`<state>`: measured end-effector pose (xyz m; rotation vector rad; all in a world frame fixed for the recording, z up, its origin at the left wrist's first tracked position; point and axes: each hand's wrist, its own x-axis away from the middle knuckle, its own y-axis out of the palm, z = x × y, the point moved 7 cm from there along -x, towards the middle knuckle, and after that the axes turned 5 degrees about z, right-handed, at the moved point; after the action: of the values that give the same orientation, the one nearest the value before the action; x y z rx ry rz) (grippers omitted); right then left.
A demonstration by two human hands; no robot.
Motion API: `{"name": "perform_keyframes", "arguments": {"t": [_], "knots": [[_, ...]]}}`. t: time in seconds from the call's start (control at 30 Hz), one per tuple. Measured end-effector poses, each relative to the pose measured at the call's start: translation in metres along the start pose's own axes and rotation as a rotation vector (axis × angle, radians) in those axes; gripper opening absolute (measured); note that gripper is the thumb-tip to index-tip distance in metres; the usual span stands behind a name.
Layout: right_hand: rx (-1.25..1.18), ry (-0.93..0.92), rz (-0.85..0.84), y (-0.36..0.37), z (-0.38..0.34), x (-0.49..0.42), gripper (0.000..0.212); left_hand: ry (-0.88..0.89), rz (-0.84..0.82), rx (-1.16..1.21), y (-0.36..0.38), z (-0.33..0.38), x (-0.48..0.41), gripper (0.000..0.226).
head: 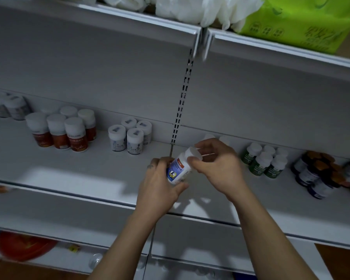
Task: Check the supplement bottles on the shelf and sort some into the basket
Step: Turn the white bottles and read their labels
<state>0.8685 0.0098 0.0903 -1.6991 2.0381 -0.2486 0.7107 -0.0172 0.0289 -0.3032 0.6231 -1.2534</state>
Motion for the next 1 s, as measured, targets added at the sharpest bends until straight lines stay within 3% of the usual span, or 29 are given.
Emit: {"name": "perform_keyframes", "arguments": {"t": [0.17, 0.33, 0.67, 1.0], "knots": [[0.29, -0.006, -0.023, 0.009, 0.018, -0.04, 0.025, -0.014, -0.164, -0.313, 0.006, -0.016, -0.004, 0.067], [0.463, -0.061, -0.024, 0.023, 0.027, -0.087, 0.027, 0.0, -0.244, -0.383, 0.006, -0.018, -0.012, 0.062], [0.706, -0.013, -0.019, 0.054, 0.056, -0.14, 0.027, 0.013, -0.246, -0.47, 0.004, -0.014, -0.028, 0.054], [0.905, -0.09, 0.009, 0.05, 0.075, -0.145, 0.024, 0.097, -0.225, -0.603, 0.001, -0.014, -0.032, 0.059]]}}
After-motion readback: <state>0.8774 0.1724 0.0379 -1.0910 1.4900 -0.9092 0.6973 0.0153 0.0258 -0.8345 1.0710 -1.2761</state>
